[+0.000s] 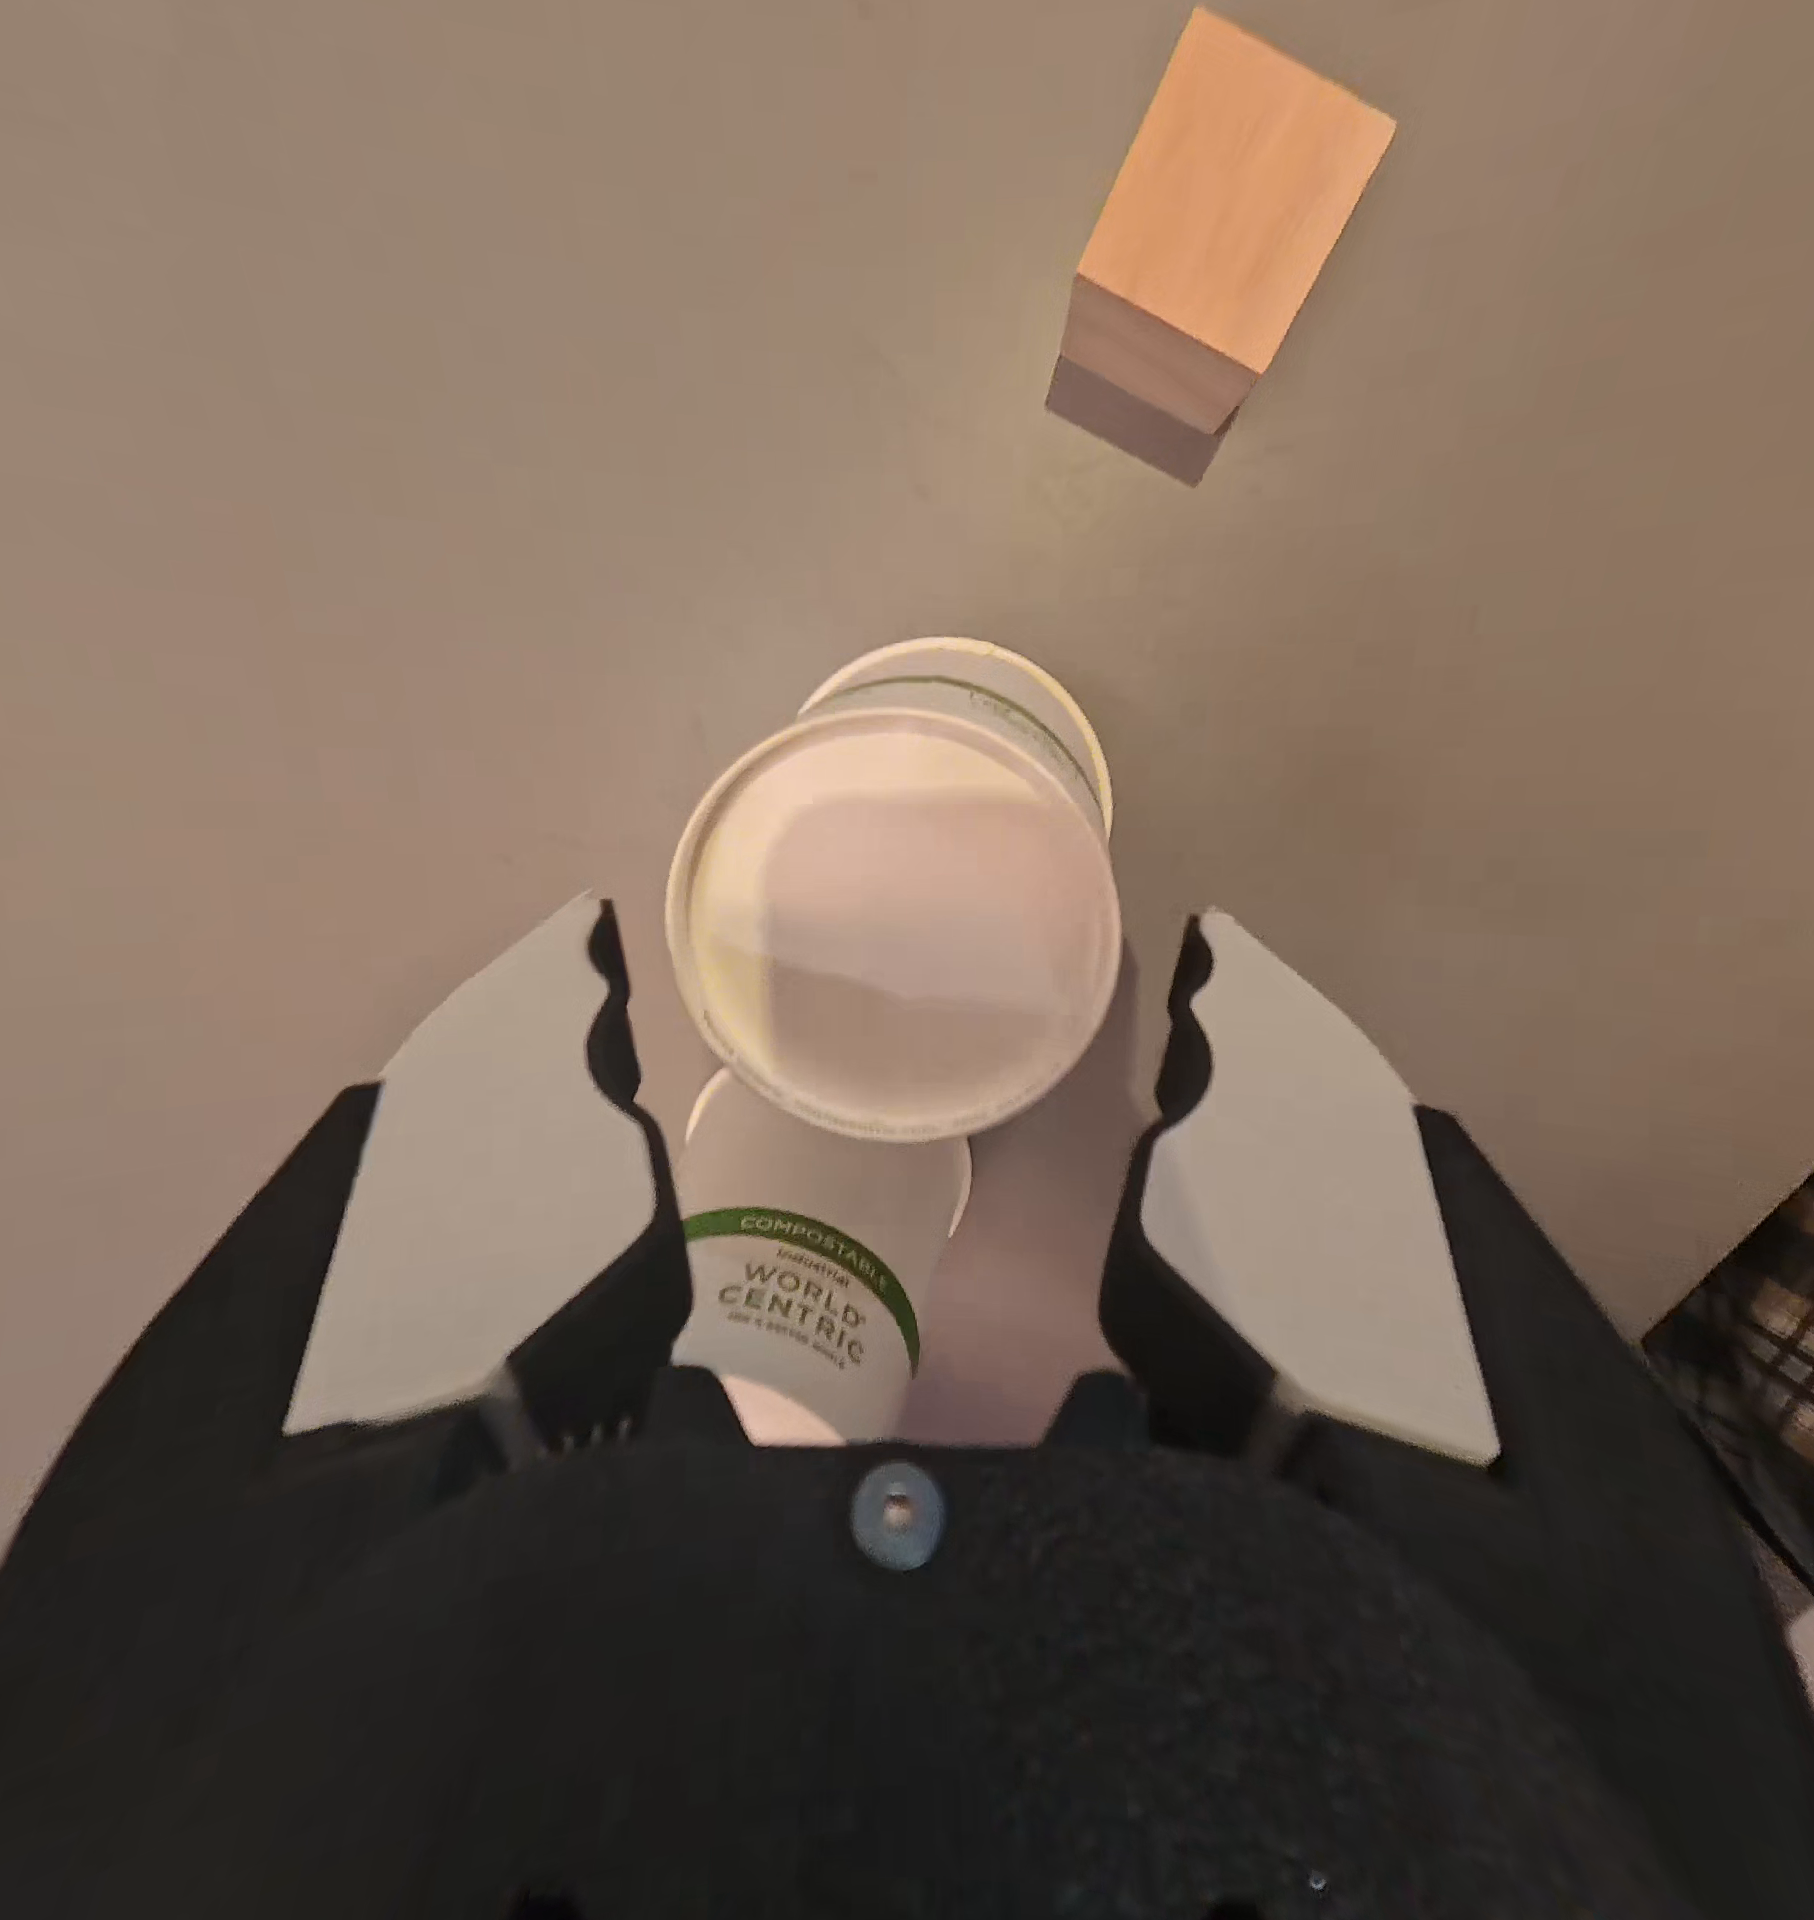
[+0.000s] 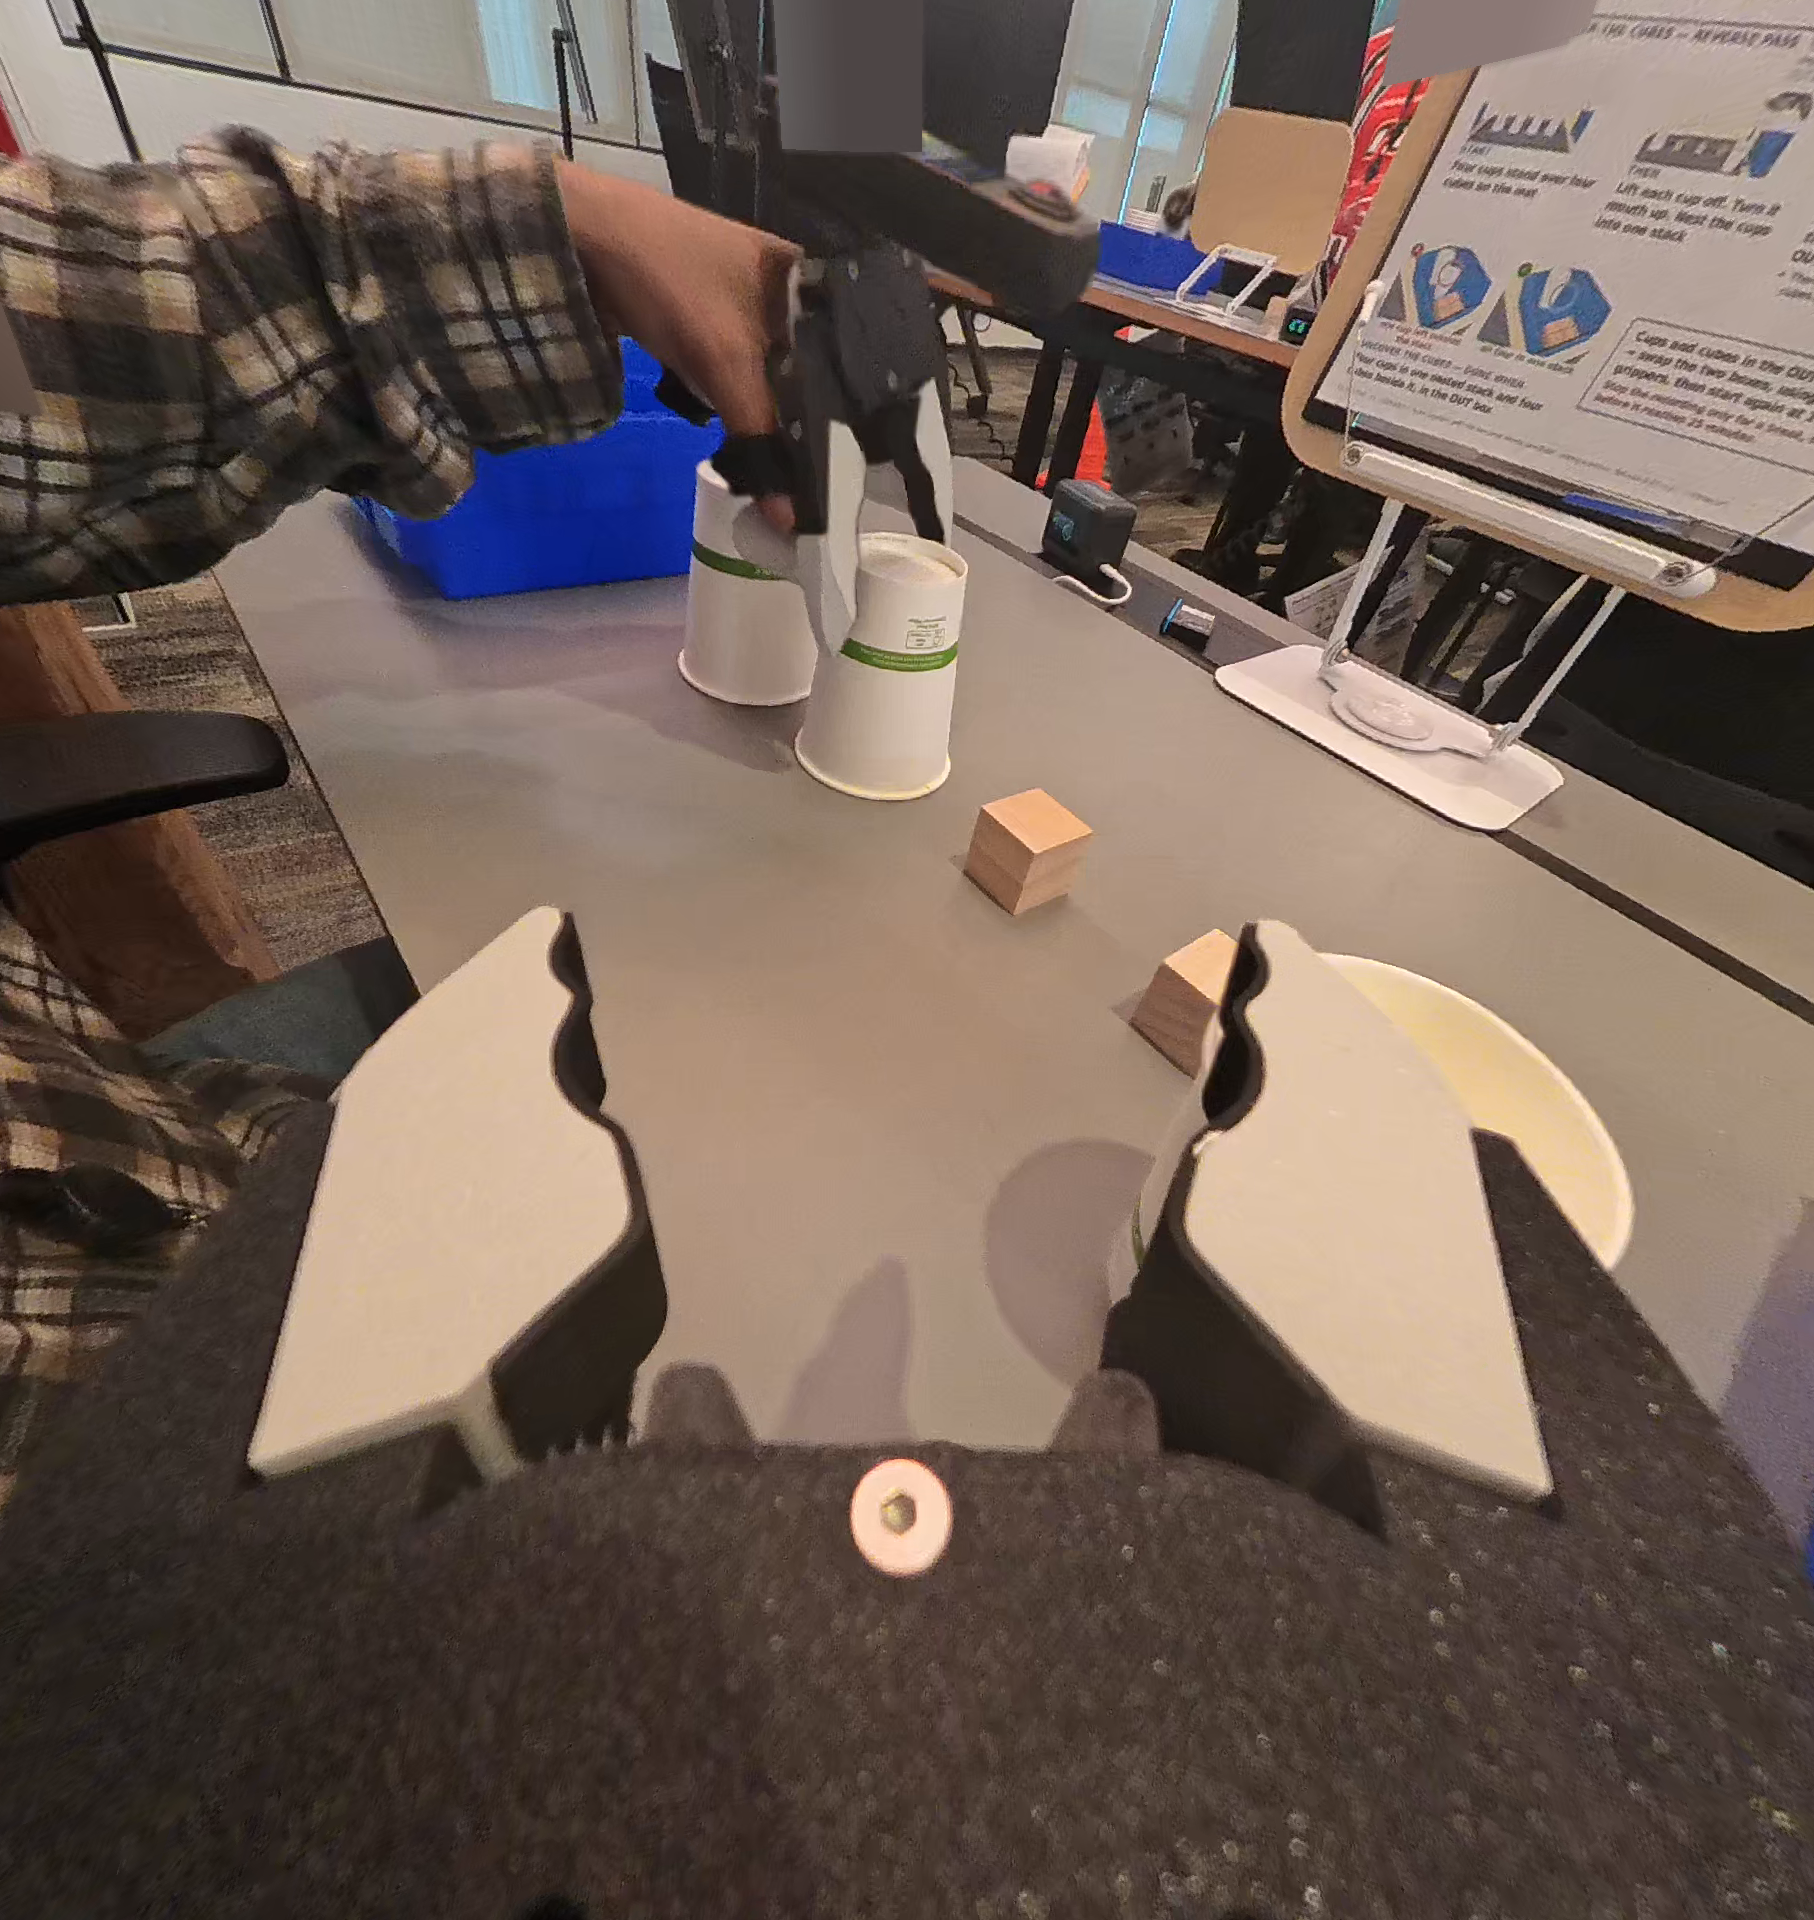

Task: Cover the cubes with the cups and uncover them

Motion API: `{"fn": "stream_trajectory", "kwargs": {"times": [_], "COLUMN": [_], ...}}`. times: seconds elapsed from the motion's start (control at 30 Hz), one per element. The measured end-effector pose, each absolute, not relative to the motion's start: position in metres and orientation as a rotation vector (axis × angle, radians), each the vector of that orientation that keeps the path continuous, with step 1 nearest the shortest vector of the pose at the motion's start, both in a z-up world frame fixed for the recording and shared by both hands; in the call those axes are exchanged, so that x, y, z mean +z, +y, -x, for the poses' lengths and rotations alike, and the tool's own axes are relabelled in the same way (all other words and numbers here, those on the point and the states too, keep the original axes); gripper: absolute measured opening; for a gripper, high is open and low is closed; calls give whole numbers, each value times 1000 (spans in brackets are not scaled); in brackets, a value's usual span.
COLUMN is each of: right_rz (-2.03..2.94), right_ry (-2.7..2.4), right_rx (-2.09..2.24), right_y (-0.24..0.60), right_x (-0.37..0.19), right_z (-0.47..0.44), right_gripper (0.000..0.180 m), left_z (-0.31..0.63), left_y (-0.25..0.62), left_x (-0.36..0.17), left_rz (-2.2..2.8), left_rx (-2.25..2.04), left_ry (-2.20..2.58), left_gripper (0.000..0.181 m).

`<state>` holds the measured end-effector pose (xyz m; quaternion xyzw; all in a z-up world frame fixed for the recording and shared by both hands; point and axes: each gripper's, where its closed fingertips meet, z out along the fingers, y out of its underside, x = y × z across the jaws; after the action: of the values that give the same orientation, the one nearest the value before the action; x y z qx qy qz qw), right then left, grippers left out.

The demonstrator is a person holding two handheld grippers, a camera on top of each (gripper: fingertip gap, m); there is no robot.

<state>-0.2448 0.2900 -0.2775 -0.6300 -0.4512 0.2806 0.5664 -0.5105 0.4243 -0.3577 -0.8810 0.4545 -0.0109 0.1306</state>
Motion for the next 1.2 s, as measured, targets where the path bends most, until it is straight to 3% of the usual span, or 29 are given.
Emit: {"fn": "stream_trajectory", "kwargs": {"times": [0.1, 0.27, 0.53, 0.77, 0.97, 1.2], "right_rz": [1485, 1499, 1550, 1485, 1394, 1450], "right_ry": [-1072, -1071, -1004, -1074, -1156, -1269], "right_rx": [661, 685, 836, 973, 1049, 1138], "right_y": [290, 291, 296, 306, 312, 306], "right_x": [-280, -284, -280, -255, -229, -245], "right_z": [248, 252, 271, 317, 339, 355], "right_gripper": [113, 113, 110, 106, 91, 79], "left_z": [508, 508, 512, 486, 433, 395], "left_y": [427, 430, 426, 399, 359, 341], "left_x": [-363, -343, -269, -202, -207, -232], "left_rz": [2578, 2529, 2241, 1769, 1486, 1356], "left_rx": [-68, -174, -446, -1028, -1442, -1634], "left_ry": [1310, 1208, 906, 476, 242, 105], "left_gripper": [82, 81, 81, 81, 80, 80]}}
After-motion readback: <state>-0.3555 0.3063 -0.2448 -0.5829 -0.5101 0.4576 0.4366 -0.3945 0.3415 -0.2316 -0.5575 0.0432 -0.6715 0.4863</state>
